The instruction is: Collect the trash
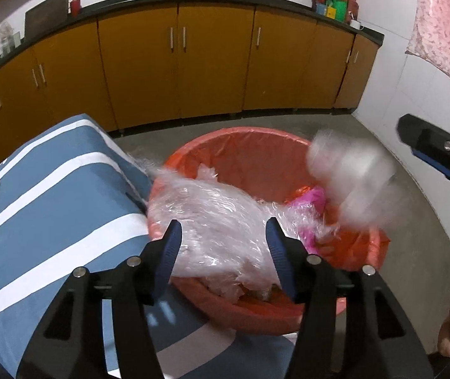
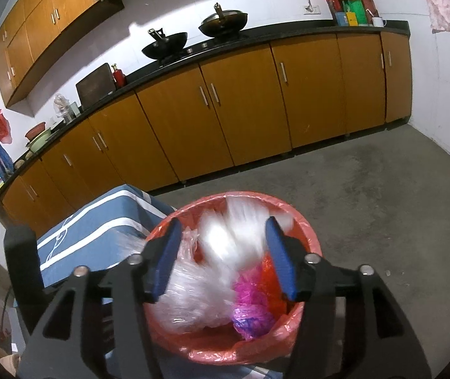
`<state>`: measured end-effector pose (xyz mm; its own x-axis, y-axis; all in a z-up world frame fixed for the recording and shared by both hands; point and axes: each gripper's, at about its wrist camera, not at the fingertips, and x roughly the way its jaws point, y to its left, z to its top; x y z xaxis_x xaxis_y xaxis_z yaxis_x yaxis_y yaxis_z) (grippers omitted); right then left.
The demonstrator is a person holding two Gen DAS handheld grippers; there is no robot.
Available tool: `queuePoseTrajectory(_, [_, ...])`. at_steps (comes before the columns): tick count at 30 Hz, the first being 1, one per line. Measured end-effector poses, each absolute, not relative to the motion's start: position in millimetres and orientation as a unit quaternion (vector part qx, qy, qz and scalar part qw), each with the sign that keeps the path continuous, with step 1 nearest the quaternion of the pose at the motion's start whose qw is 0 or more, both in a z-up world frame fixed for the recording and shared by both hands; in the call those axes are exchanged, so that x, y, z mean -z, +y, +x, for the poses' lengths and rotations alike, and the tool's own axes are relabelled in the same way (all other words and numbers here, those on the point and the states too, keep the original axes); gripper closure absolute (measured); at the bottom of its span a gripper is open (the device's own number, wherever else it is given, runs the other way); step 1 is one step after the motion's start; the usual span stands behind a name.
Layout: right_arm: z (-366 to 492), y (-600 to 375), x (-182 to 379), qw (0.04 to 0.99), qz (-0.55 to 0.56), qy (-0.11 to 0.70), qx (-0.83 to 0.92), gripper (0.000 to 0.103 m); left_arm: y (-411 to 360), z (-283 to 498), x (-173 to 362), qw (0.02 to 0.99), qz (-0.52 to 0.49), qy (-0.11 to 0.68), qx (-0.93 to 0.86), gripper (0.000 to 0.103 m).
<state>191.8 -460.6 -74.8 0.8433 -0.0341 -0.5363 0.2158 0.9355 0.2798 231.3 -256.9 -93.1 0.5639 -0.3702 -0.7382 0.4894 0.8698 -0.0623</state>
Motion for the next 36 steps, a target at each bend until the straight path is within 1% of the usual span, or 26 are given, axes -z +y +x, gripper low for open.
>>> queuePoseTrajectory(6, [174.8, -462.1, 72.3, 0.946, 0.174, 0.263, 0.07, 0.037, -235.6, 227.9, 91.2, 0.886, 0.062, 0.401, 0.225, 0.047])
queuePoseTrajectory(7, [167.5, -463.4, 70.3, 0.947, 0.176, 0.258, 0.073, 0.034, -231.0, 225.1, 88.3, 0.889, 0.06, 0.397, 0.221, 0.047])
queuePoseTrajectory(8, [161.9, -464.4, 68.0, 0.949, 0.174, 0.253, 0.076, 0.03, -225.4, 221.7, 84.2, 0.892, 0.059, 0.391, 0.219, 0.045])
queuePoseTrajectory(9, [156.1, -464.6, 65.1, 0.95, 0.171, 0.248, 0.08, 0.027, -218.0, 217.6, 79.3, 0.896, 0.057, 0.383, 0.217, 0.042])
queuePoseTrajectory(12, [132.8, -459.5, 54.7, 0.956, 0.158, 0.232, 0.086, 0.019, -200.8, 198.8, 61.2, 0.909, 0.053, 0.353, 0.213, 0.037])
queuePoseTrajectory(13, [124.9, -456.6, 51.4, 0.958, 0.153, 0.227, 0.087, 0.018, -196.1, 193.0, 56.2, 0.913, 0.052, 0.345, 0.213, 0.035])
queuePoseTrajectory(15, [109.7, -449.1, 46.0, 0.961, 0.143, 0.219, 0.087, 0.011, -183.1, 176.1, 43.8, 0.922, 0.048, 0.323, 0.208, 0.027])
queuePoseTrajectory(18, [87.8, -431.4, 37.0, 0.966, 0.125, 0.207, 0.085, 0.005, -162.1, 151.0, 27.1, 0.932, 0.038, 0.298, 0.204, 0.026])
queuePoseTrajectory(19, [80.6, -424.3, 33.8, 0.968, 0.117, 0.204, 0.085, 0.004, -156.4, 143.7, 22.7, 0.935, 0.036, 0.291, 0.202, 0.025])
queuePoseTrajectory(21, [66.9, -410.1, 29.3, 0.971, 0.101, 0.199, 0.082, 0.004, -141.0, 123.3, 11.1, 0.943, 0.029, 0.271, 0.191, 0.01])
queuePoseTrajectory(24, [47.1, -388.9, 24.5, 0.975, 0.075, 0.193, 0.081, 0.004, -118.5, 97.2, -2.5, 0.954, 0.024, 0.241, 0.176, 0.005])
queuePoseTrajectory(27, [31.7, -364.5, 21.2, 0.977, 0.051, 0.192, 0.074, 0.004, -98.7, 76.0, -10.7, 0.963, 0.024, 0.22, 0.155, 0.002])
queuePoseTrajectory(36, [-5.0, -314.2, 12.3, 0.983, 0.009, 0.165, 0.073, 0.004, -64.8, 22.4, -16.1, 0.979, 0.05, 0.173, 0.099, 0.002])
